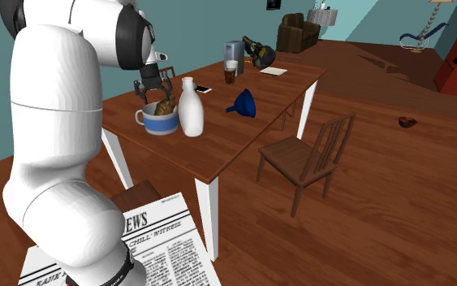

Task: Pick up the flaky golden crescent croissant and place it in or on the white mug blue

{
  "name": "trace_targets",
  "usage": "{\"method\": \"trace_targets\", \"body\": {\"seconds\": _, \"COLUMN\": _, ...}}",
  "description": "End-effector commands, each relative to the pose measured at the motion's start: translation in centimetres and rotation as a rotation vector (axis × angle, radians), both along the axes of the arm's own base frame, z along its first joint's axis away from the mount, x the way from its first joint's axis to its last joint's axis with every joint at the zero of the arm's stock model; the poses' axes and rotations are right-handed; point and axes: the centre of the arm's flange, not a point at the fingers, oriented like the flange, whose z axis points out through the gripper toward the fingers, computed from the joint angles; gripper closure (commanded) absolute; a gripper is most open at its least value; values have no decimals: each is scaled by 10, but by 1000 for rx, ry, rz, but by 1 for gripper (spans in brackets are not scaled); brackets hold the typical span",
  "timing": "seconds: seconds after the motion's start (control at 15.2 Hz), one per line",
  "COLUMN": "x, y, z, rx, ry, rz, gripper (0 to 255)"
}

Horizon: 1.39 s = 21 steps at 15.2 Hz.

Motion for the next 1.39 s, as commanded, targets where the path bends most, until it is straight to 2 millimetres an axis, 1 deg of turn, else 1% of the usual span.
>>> {"method": "trace_targets", "body": {"seconds": 0.0, "x": 1, "y": -2, "z": -9, "rx": -11, "ry": 8, "rz": -3, "gripper": 0}}
{"method": "trace_targets", "body": {"seconds": 0.33, "x": 1, "y": -2, "z": -9, "rx": -11, "ry": 8, "rz": -3, "gripper": 0}}
{"method": "trace_targets", "body": {"seconds": 0.4, "x": 1, "y": -2, "z": -8, "rx": -11, "ry": 8, "rz": -3, "gripper": 255}}
{"method": "trace_targets", "body": {"seconds": 0.53, "x": 0, "y": -1, "z": -10, "rx": -11, "ry": 8, "rz": -3, "gripper": 255}}
{"method": "trace_targets", "body": {"seconds": 0.99, "x": 0, "y": 0, "z": -10, "rx": -11, "ry": 8, "rz": -3, "gripper": 255}}
{"method": "trace_targets", "body": {"seconds": 1.06, "x": 0, "y": 0, "z": -10, "rx": -11, "ry": 8, "rz": -3, "gripper": 0}}
{"method": "trace_targets", "body": {"seconds": 1.12, "x": -22, "y": -10, "z": -16, "rx": 48, "ry": -103, "rz": -225, "gripper": 0}}
{"method": "trace_targets", "body": {"seconds": 1.19, "x": -44, "y": -14, "z": -24, "rx": 107, "ry": -213, "rz": -447, "gripper": 0}}
{"method": "trace_targets", "body": {"seconds": 1.25, "x": -26, "y": -8, "z": -17, "rx": 38, "ry": -107, "rz": -146, "gripper": 0}}
{"method": "trace_targets", "body": {"seconds": 1.32, "x": -26, "y": -8, "z": -17, "rx": 38, "ry": -107, "rz": -146, "gripper": 0}}
